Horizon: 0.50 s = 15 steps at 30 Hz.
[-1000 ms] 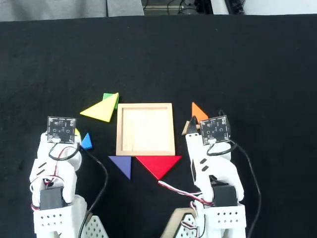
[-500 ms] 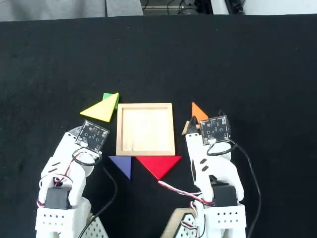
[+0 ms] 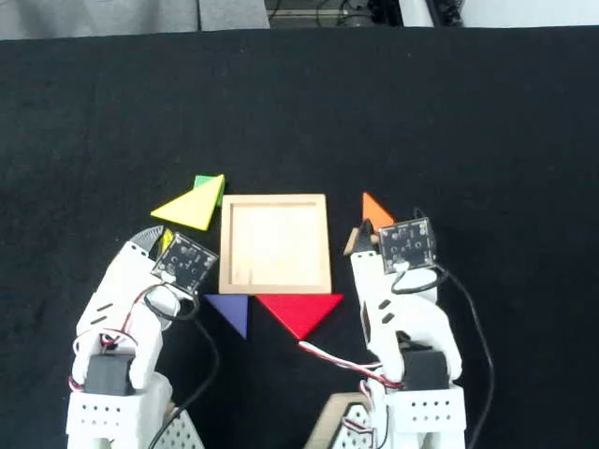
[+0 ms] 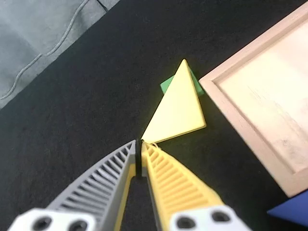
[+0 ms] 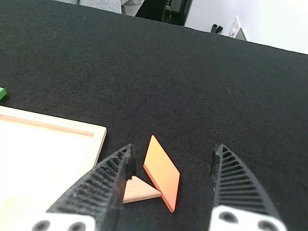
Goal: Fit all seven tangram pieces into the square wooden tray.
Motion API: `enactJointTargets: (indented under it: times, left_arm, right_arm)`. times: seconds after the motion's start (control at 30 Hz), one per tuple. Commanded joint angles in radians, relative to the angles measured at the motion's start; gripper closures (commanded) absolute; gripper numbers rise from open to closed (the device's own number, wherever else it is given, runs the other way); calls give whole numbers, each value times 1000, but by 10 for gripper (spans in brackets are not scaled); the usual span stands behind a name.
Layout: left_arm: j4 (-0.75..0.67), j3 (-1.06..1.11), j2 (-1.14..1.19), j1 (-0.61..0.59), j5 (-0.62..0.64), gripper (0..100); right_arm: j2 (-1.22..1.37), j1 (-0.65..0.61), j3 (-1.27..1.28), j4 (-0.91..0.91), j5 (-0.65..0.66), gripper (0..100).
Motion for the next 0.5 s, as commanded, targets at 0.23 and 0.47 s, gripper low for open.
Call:
enactJointTargets:
  times: [0.23, 0.47]
  left_arm:
    - [-18, 19, -5, 19, 97, 970]
    - [123, -200, 3, -47, 310, 830]
  right_arm:
    - [4, 12, -2, 23, 11, 743]
    - [4, 12, -2, 23, 11, 743]
